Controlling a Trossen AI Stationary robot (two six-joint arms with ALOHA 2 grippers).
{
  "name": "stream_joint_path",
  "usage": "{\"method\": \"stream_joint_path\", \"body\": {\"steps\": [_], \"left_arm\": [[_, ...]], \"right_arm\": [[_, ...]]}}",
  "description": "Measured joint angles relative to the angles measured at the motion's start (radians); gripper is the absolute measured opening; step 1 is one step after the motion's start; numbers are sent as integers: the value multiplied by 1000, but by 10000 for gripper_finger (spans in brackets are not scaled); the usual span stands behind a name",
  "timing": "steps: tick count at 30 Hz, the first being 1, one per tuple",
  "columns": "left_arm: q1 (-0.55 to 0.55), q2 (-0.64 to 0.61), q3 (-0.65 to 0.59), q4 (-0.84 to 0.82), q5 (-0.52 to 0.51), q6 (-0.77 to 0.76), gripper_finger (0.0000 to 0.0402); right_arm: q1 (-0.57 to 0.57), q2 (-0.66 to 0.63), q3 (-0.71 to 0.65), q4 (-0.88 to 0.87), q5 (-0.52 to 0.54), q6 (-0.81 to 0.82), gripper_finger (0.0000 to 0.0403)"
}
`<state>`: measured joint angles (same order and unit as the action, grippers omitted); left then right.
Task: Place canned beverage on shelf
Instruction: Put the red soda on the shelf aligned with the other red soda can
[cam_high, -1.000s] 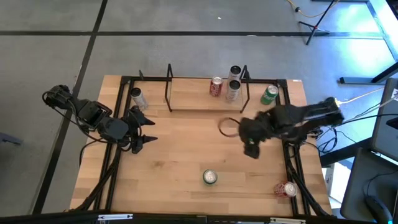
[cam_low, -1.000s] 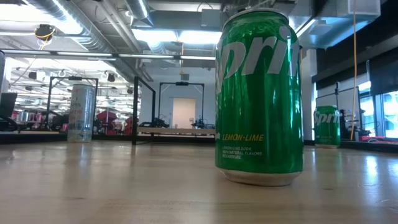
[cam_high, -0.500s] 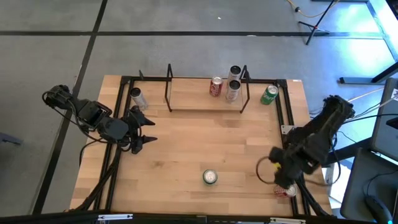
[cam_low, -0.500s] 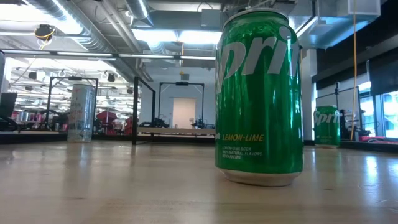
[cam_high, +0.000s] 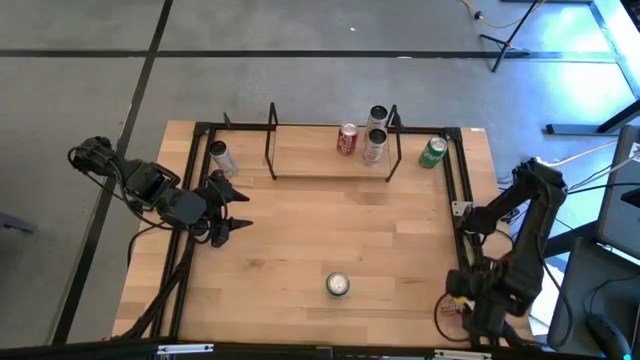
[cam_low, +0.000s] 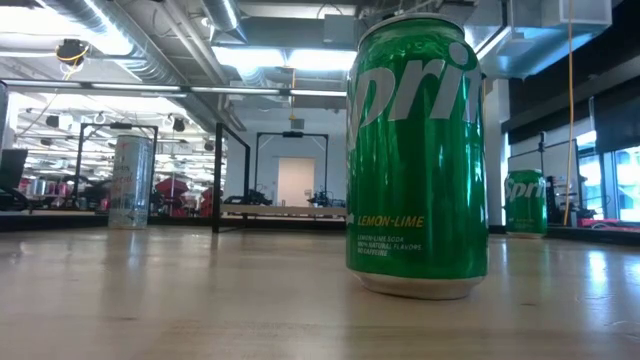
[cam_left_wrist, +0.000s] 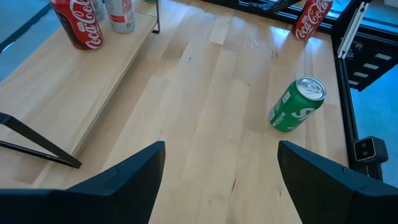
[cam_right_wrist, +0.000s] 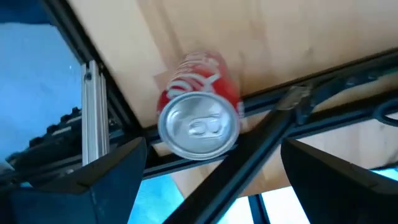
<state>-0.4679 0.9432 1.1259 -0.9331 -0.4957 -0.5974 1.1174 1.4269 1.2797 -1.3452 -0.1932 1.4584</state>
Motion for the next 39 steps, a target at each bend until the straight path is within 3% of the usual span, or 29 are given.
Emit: {"method": "stream_joint_path", "body": {"steps": [33,39], "left_arm": [[0,0,0,0,0,35,298],[0,0,0,0,0,53,298]], "right_arm": [[28,257,-3,44,-1,-79,357],[-1,259,-42,87,-42,-86,295]]}}
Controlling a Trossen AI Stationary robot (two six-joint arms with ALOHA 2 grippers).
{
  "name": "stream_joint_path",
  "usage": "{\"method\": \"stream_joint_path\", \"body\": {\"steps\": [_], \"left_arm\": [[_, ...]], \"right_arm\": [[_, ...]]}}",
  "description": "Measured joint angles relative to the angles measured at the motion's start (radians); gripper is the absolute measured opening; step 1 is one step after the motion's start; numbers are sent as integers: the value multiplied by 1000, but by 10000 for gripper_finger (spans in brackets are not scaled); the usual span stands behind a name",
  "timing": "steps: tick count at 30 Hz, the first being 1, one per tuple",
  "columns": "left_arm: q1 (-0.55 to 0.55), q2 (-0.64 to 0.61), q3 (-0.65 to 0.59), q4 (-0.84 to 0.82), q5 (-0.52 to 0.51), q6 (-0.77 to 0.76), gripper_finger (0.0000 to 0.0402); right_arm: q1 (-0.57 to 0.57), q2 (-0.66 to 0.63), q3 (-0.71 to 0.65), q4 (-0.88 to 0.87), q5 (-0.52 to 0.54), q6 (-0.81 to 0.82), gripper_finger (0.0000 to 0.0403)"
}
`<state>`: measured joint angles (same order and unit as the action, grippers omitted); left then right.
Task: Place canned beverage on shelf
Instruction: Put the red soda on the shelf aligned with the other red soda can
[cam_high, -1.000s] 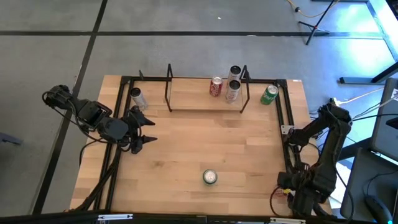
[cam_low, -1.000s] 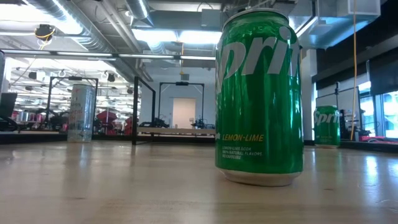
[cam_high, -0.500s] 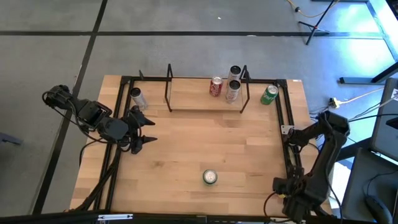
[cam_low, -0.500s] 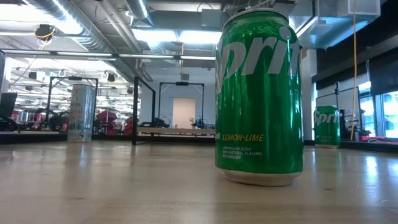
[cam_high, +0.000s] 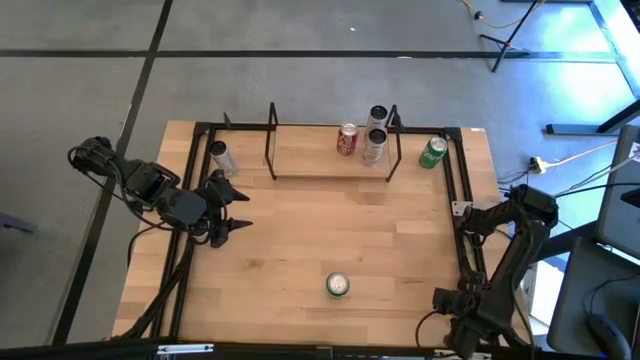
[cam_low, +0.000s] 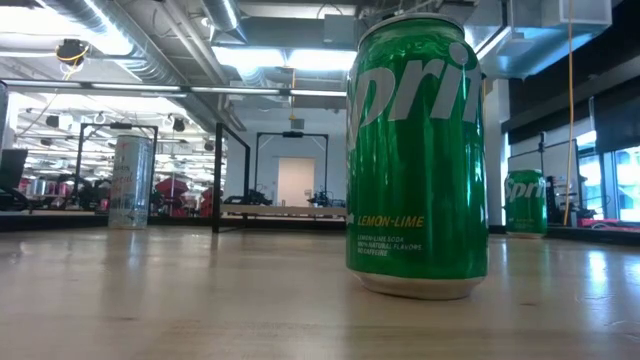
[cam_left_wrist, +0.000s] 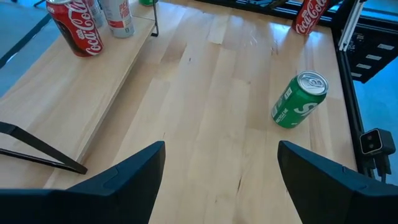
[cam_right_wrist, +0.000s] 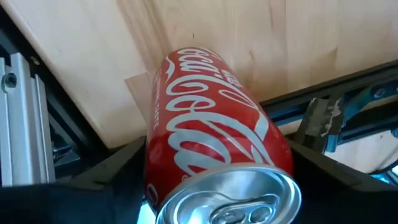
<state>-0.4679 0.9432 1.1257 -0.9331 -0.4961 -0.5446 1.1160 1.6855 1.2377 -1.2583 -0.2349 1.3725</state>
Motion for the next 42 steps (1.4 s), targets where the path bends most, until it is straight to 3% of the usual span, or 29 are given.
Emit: {"method": "stream_joint_path", "body": {"steps": [5,9,19,27,33,42], "left_arm": [[0,0,0,0,0,0,298],[0,0,0,0,0,0,298],[0,0,0,2,0,-3,298],[0,0,0,4,0,-30,298],[0,0,0,4,1,-56,298],[0,0,0,7,0,-56,298]], "right_arm": [[-74,4,29,-44,18,-125,275],[-181,3,101,-103,108,-300,275],[-571,2,291,-123,390,-864,275],[-854,57,341,-74,435,-1362,275],[-942,196,393,-71,460,-1649,275],[-966,292,406,2,425,-1721,279]]}}
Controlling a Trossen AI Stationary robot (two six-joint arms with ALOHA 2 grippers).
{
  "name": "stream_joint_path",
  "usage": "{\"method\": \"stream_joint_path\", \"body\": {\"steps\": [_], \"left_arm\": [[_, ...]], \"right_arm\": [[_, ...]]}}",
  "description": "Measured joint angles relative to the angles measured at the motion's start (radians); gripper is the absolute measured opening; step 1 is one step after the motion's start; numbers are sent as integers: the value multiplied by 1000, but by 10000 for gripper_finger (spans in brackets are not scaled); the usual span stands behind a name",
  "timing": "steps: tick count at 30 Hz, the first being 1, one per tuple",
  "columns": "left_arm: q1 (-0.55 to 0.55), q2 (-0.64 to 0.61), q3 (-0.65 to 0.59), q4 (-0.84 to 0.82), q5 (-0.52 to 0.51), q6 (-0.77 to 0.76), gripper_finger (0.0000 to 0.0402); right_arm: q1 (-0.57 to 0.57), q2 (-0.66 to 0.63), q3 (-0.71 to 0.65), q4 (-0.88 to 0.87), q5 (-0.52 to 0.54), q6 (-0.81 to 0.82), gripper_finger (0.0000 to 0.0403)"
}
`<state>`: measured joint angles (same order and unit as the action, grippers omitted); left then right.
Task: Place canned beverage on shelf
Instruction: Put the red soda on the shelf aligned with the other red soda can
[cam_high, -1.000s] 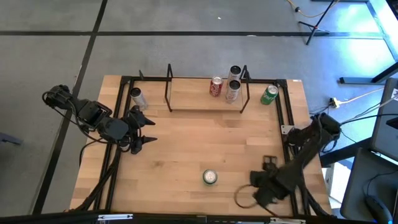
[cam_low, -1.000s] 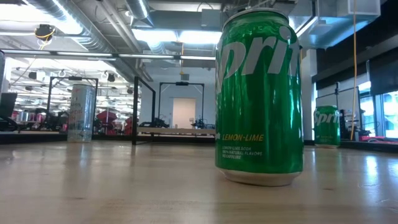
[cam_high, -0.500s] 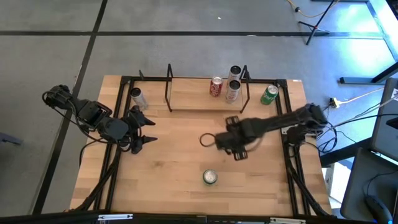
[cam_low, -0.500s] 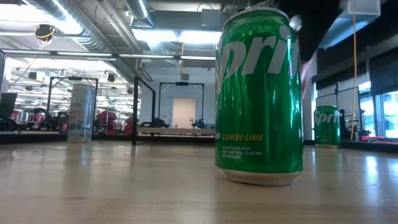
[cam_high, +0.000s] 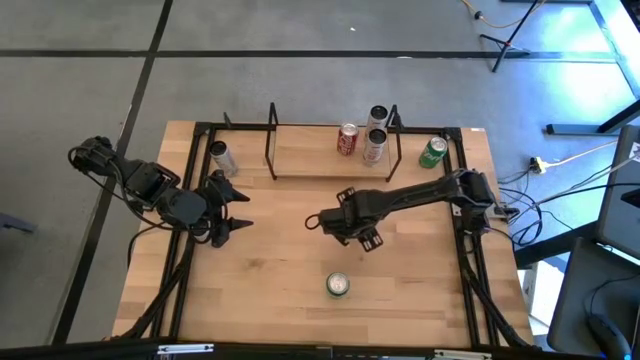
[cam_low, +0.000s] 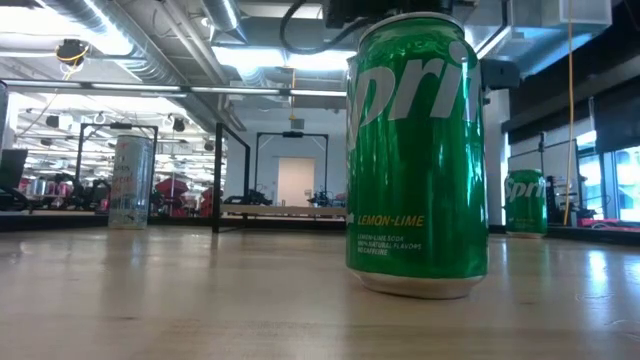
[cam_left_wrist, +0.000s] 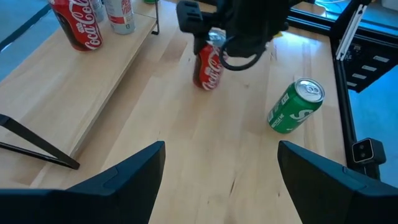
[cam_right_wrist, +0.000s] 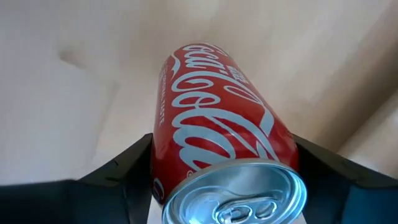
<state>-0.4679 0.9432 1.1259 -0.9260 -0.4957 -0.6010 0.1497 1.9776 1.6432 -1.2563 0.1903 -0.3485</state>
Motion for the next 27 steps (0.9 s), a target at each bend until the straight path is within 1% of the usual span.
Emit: {"method": "stream_joint_path", "body": {"steps": [3,8,14,17,20,22,23,25,27], "left_arm": [[0,0,0,0,0,0,298],[0,0,0,0,0,4,298],[0,0,0,0,0,5,298],[0,0,0,0,0,5,298],[0,0,0,0,0,6,298],[0,0,0,0,0,6,298],[0,0,0,-1,0,6,298],[0,0,0,-2,0,6,298],[0,0,0,-4,0,6,298]], "right_arm": [[2,1,1,27,-11,1,291],[0,2,2,38,-9,5,328],[3,-7,2,12,1,42,362],[2,-12,42,-26,-31,105,368],[1,-14,125,-127,-139,176,368],[0,-33,158,-151,-208,241,367],[0,-52,162,-152,-226,275,367],[0,-107,155,-137,-227,349,367],[2,-167,129,-101,-184,416,367]]}}
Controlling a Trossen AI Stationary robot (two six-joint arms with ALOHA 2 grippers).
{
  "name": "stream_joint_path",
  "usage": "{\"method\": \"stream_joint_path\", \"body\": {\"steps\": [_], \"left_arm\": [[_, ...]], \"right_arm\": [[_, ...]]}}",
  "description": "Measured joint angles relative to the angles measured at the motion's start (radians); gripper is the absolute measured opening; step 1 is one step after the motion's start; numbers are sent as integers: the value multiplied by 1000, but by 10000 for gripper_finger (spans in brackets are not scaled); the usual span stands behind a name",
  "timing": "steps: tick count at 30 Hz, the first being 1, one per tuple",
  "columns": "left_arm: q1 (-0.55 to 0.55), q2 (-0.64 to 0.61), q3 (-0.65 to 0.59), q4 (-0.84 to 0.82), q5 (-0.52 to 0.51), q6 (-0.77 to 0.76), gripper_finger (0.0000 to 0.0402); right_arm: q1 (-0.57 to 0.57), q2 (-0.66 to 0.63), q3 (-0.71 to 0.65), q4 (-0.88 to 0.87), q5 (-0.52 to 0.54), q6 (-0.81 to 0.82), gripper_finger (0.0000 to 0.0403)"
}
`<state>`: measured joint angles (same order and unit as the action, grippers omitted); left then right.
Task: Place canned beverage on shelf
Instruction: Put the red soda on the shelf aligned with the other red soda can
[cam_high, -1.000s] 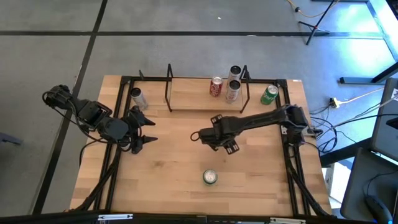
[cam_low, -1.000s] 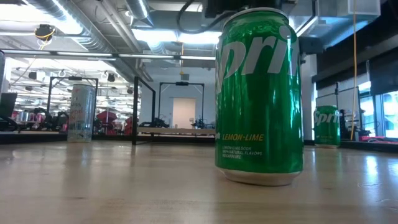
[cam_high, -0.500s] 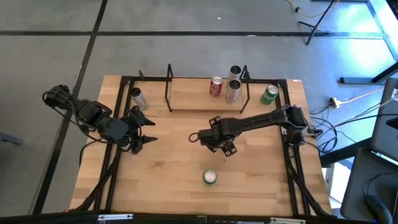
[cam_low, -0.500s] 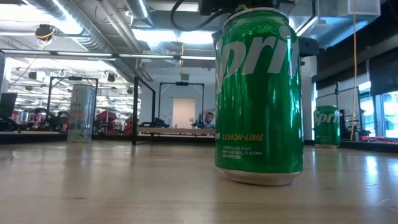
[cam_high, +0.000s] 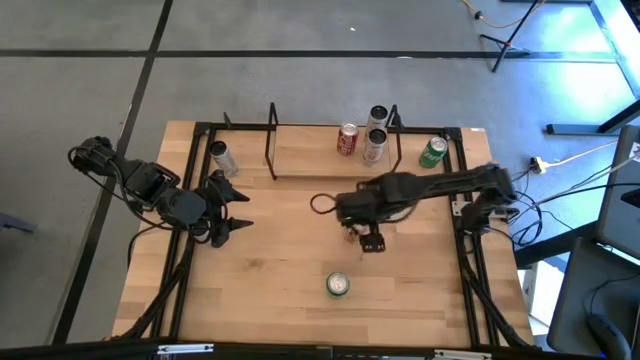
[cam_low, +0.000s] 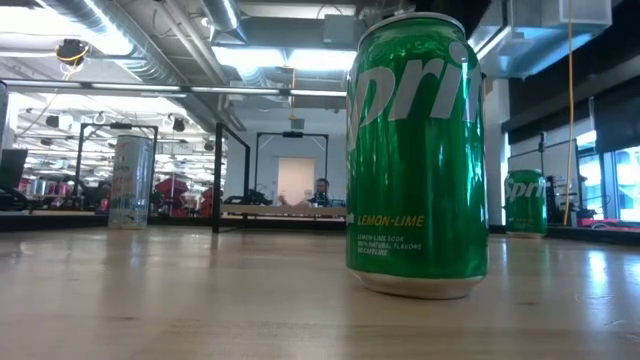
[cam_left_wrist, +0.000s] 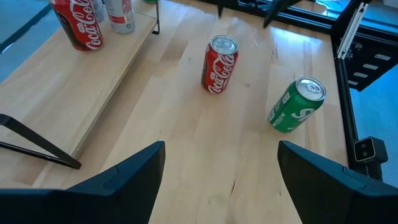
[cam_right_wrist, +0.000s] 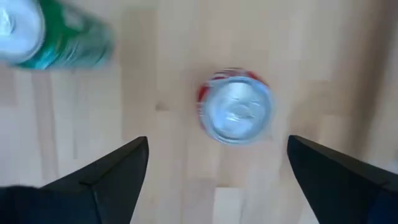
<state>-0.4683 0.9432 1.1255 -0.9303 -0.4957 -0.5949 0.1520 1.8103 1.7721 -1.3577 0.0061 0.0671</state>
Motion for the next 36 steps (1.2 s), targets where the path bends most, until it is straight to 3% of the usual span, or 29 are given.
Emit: {"method": "stream_joint_path", "body": {"steps": [6,13,17,21,36], "left_arm": [[1,0,0,0,0,4,298],[1,0,0,1,0,4,298],[1,0,0,3,0,4,298],[1,0,0,3,0,4,298],[1,0,0,2,0,3,298]], "right_arm": [[-2,-123,-102,53,119,247,367],[54,-157,-227,168,271,740,367],[62,-149,-270,263,248,841,367],[71,-150,-283,293,348,978,367],[79,-49,-284,286,315,1008,367]]}}
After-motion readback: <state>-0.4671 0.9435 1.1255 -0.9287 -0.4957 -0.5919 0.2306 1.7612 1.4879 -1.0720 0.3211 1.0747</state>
